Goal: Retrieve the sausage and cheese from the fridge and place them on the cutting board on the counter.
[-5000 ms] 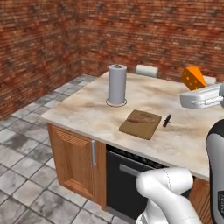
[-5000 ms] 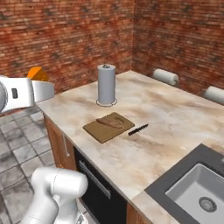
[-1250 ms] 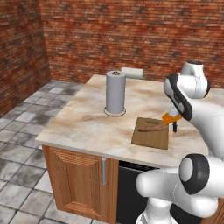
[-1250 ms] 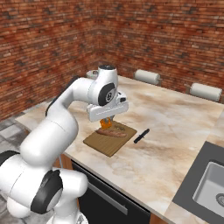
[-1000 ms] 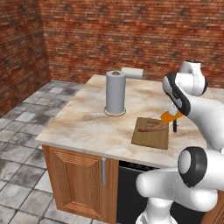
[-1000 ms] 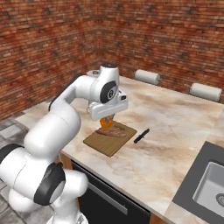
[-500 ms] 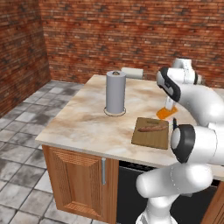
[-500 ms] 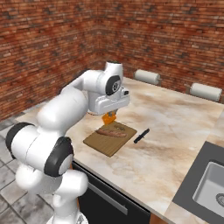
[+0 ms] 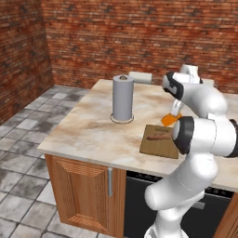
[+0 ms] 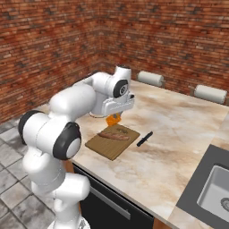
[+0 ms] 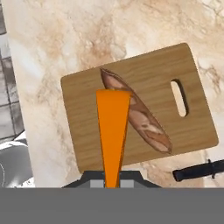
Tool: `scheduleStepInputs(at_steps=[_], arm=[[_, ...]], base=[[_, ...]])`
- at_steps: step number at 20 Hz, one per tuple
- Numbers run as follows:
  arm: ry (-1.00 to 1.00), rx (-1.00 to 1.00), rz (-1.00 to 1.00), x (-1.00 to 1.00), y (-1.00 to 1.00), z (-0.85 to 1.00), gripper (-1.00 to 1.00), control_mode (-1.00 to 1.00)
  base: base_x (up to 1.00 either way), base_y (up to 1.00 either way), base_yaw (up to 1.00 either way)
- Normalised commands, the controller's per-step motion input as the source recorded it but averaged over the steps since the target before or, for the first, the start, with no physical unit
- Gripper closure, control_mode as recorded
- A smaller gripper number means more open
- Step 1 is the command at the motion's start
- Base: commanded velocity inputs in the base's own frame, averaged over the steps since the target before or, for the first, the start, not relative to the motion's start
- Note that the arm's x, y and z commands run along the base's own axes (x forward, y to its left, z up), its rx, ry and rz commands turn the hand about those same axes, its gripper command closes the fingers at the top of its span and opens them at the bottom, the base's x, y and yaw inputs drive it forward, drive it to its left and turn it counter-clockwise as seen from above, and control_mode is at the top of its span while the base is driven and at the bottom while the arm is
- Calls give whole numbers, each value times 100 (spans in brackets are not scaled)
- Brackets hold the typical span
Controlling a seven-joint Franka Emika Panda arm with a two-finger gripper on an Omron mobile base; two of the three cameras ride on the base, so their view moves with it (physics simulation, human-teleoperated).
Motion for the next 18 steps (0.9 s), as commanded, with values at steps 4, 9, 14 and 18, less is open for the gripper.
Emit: scheduleStepInputs(at_steps=[4,9,14,18], arm=[[0,4,0,46,0,-35,100,-100],[0,2,0,40,0,-33,100,-100],[0,1,0,39,0,-23,100,-100],[0,0,0,29,0,-20,100,-100]], base=[[0,0,0],[0,0,0],[0,0,0],[0,0,0]])
